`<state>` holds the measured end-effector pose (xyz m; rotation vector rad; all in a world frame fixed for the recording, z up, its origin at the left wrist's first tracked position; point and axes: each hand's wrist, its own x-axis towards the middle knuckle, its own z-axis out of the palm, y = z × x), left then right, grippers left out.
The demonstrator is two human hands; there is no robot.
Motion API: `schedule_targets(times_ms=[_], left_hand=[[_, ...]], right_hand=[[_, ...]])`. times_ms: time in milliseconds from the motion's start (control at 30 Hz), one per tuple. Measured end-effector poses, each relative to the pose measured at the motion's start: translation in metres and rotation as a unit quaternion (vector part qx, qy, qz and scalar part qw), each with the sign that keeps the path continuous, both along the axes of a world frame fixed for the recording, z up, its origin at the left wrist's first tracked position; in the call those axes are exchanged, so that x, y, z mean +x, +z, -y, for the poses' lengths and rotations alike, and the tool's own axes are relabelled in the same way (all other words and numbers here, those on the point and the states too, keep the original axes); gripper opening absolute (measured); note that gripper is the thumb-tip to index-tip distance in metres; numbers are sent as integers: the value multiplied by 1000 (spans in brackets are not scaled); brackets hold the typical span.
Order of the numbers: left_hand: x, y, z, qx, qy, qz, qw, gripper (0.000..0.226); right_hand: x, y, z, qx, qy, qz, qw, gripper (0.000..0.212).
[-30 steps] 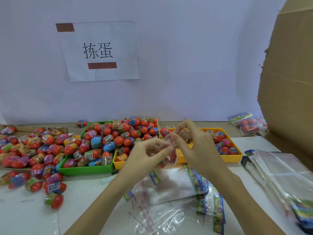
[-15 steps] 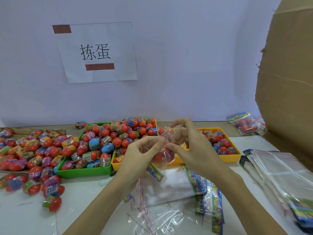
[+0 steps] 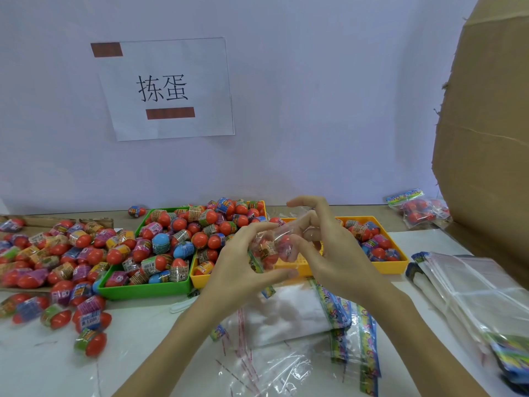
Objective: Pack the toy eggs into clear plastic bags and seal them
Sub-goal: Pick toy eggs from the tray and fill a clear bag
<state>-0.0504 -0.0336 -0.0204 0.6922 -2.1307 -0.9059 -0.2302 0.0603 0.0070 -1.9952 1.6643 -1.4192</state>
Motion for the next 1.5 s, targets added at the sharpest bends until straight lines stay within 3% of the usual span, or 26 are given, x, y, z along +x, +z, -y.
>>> schedule_targets(times_ms=[167,367,533,700,833,1100,1200,1367,1500], left_hand=[[-2,-4,-3,6,14,1,1000,64],[-6,-9,-3,68,51,-56,995,56],[-10,-11,-9,32,60,-86,994,53],[-10,-12,-10,7,76,-85,993,51],[-12,-14,-12,0,71,-75,995,50],[-6,-1,-9,122,-15,-21,992,47],[-4,2,-9,153,-40,-24,987,35],[-7,-5,-8,182,-63,-15,981,43],[-8,-9,-6,215,-52,-58,973,44]], right_hand=[[-1,-1,2,-5,8,17,1000,46],[-4,-3,3,-39,-95,-76,992,50],[-2,-4,4,14,-80,-76,994,59],[-5,-1,3,29,-65,-25,997,43],[-5,2,0,25,-74,-35,996,41],[-7,6,-2,-21,-100,-131,986,45],[-10,5,-1,-28,-99,-163,981,48],[-5,2,0,-48,-72,-136,987,51],[-4,0,1,-31,-69,-114,991,59]])
